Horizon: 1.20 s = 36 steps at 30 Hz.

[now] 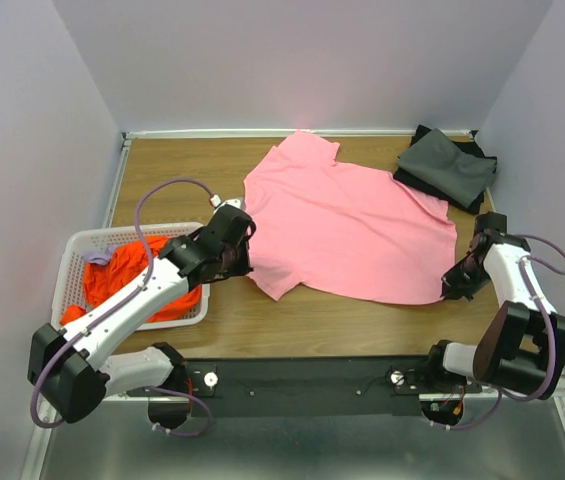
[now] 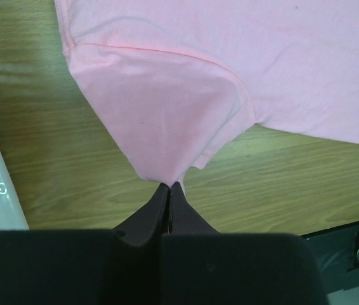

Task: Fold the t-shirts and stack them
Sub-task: Fold the tshirt

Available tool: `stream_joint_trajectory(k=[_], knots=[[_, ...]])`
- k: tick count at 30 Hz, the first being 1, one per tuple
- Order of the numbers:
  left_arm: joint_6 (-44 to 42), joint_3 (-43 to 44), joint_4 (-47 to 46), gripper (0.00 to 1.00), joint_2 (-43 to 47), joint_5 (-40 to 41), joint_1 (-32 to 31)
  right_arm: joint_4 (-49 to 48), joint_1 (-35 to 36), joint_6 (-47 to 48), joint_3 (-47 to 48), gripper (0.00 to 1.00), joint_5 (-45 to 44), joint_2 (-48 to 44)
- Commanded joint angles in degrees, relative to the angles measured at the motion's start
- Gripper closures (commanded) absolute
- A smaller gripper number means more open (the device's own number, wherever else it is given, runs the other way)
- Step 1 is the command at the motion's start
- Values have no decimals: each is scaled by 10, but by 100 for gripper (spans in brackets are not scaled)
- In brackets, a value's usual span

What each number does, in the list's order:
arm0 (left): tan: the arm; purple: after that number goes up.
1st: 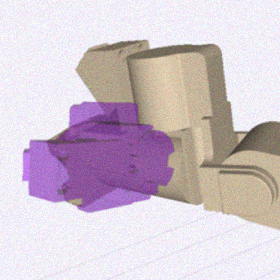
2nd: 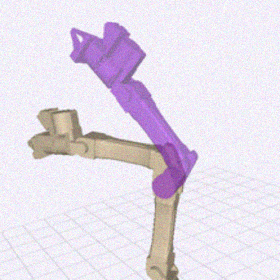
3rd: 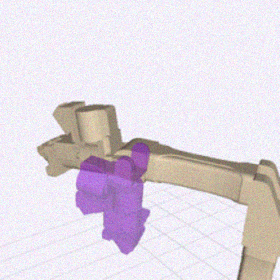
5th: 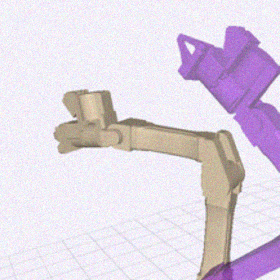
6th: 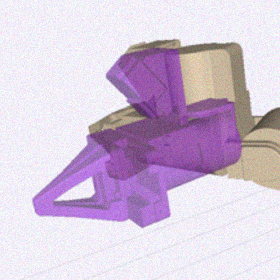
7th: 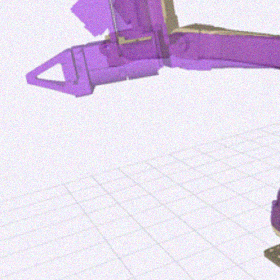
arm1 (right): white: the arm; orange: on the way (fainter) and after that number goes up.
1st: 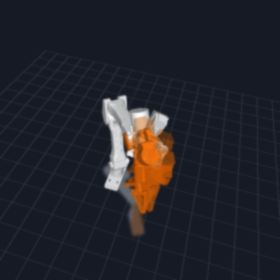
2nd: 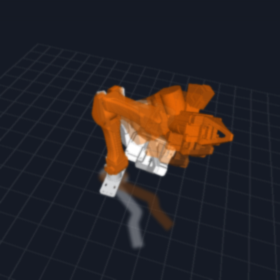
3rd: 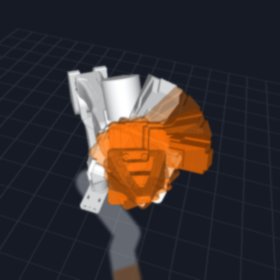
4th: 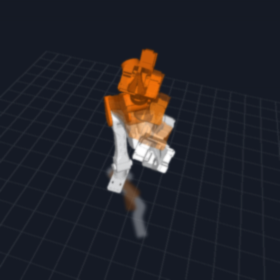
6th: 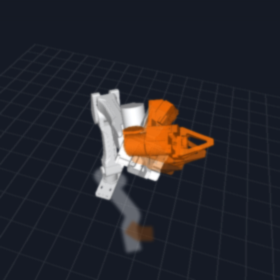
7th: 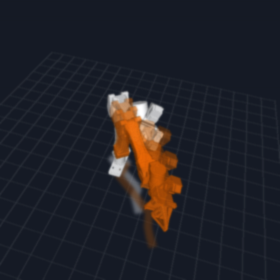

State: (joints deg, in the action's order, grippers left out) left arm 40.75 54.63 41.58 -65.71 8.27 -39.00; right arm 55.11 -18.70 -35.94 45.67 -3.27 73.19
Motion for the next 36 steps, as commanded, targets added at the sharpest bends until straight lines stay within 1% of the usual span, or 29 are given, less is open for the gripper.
stream_joint_trajectory(k=[1, 11, 14, 15, 20, 24, 27, 28, 32, 36], knots=[[20, -12, 24, 100, 37, -7, -2, 32, 4, 6, -5, 98, 19, -30], [51, -41, 53, 100, 94, -16, -21, 54, 9, 6, -18, 98, 29, -80], [62, -52, 42, 100, 101, -19, -23, 57, 10, 8, -22, 98, 29, -86], [64, -52, 31, 100, 97, -19, -22, 56, 10, 8, -22, 98, 47, -85], [29, -12, 23, 100, 60, 12, -22, 41, 10, 21, -10, 98, 56, -62], [-3, 27, 15, 100, 16, 27, -17, 24, 10, 29, 9, 98, 62, -23], [-26, 55, 4, 100, -20, 37, 5, 11, 10, 32, 32, 98, 54, 9], [-31, 55, 2, 100, -27, 36, 5, 7, 10, 34, 32, 98, 54, 16], [-65, 85, -26, 100, -61, 12, 48, -10, 10, 40, 54, 98, 65, 54], [-106, 117, -48, 100, -113, -4, 66, -18, 9, 50, 93, 98, 79, 92]])
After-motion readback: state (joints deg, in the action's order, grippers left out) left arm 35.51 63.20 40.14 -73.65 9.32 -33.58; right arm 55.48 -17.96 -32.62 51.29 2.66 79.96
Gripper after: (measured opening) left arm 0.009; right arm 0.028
